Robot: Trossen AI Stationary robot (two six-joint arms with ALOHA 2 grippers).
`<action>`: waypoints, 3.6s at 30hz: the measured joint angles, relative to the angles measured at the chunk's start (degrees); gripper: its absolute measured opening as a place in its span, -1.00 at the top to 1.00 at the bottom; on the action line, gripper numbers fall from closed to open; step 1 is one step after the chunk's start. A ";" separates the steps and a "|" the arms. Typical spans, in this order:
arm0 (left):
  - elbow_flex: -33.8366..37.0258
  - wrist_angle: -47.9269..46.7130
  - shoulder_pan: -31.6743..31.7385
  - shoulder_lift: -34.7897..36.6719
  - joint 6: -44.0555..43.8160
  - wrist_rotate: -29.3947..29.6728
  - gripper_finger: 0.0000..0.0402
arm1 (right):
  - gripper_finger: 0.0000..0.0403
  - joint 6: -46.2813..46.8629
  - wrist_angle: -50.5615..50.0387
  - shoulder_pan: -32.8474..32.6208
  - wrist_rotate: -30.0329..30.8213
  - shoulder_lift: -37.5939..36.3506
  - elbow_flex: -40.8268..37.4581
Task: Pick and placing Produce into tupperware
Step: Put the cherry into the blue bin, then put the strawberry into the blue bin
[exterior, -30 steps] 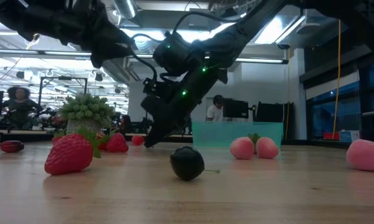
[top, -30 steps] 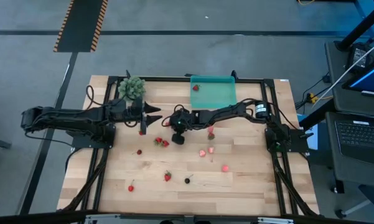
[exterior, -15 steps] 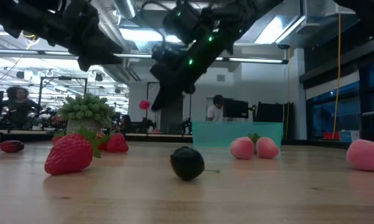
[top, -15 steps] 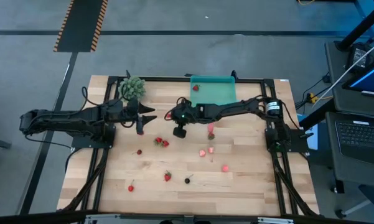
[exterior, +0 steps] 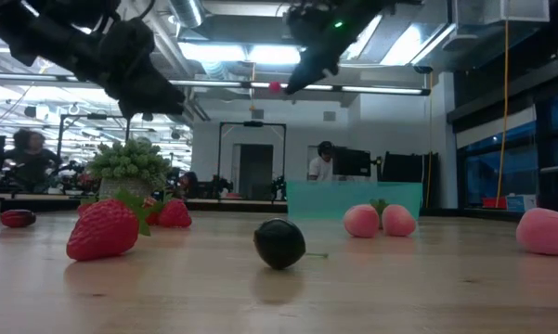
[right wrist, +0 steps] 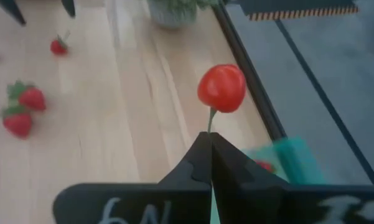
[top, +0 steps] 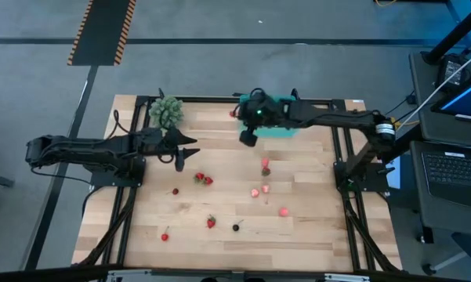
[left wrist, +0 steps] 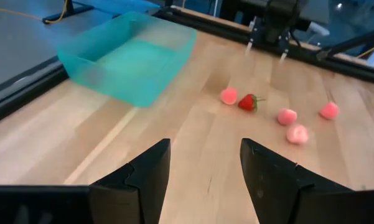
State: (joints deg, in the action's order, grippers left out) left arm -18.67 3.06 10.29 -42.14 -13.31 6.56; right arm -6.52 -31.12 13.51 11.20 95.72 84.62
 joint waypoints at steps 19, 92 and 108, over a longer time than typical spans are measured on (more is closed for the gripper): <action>8.23 13.53 -1.47 0.26 -0.01 -0.46 0.06 | 1.00 3.39 -6.43 12.14 -2.12 -3.10 -10.78; 8.20 14.26 -2.81 -1.12 -10.22 -3.27 0.06 | 0.48 6.30 -23.13 15.41 -10.81 -13.74 2.32; -25.58 -52.79 -12.11 -21.15 -40.98 12.12 0.06 | 0.48 7.82 -32.56 9.30 -4.76 -20.48 2.21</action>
State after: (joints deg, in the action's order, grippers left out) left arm -44.25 -49.73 -1.83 -63.30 -54.29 18.68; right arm 1.30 -63.68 22.81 6.44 75.24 86.83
